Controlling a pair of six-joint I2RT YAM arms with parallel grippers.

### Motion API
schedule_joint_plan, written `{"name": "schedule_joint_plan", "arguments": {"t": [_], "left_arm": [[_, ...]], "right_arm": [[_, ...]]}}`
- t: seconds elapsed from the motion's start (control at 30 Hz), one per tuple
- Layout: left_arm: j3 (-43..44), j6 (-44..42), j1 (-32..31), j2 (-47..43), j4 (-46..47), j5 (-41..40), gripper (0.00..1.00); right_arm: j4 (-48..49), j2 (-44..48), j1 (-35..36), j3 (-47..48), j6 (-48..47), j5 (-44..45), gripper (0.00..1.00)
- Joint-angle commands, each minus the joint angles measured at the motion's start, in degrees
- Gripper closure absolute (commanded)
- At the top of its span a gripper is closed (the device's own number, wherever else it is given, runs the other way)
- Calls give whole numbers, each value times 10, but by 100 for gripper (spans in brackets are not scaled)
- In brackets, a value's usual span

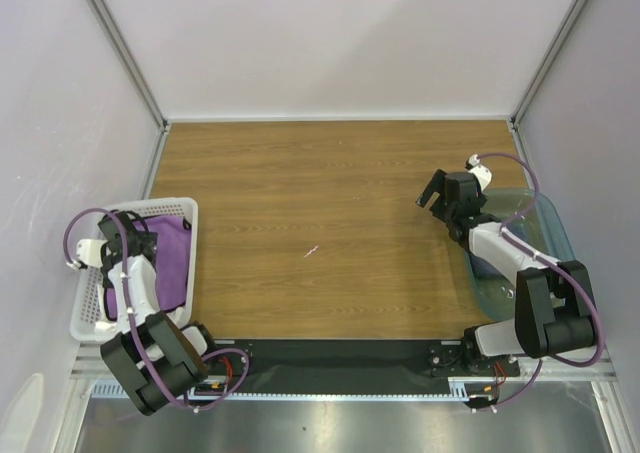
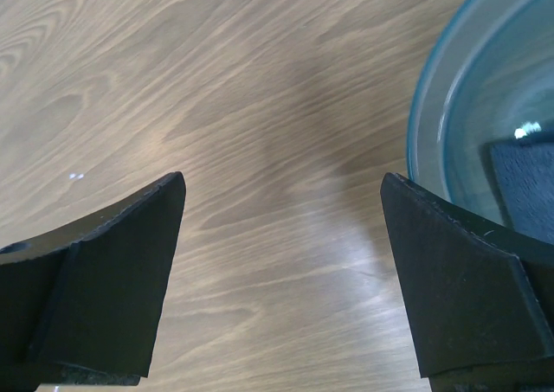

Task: Fold and stack the towels
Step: Neatly place the folded towel into the bin

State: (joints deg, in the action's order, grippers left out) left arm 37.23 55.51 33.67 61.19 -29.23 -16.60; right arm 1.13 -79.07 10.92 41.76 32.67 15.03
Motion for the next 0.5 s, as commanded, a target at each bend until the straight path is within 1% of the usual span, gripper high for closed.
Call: {"name": "schedule_joint_plan", "arguments": {"t": [0.0,0.17,0.27,0.37,0.47], "left_arm": [[0,8,4,-16,6,-31,13],[-1,16,4,-20,-1,-54,13],[-3,8,4,-19,18,-49,14],[-3,-16,3,-1,44,-41,16],[3,-52,2,34,45,-38,16]], "right_arm": [[-3,10,-11,24,-26,41,0],[-3,5,-27,31,-37,47,0],[0,-2,-41,39,-41,34,0],[-3,-8,-47,46,-46,28,0],[-9,-2,-47,61,-49,16,0]]}}
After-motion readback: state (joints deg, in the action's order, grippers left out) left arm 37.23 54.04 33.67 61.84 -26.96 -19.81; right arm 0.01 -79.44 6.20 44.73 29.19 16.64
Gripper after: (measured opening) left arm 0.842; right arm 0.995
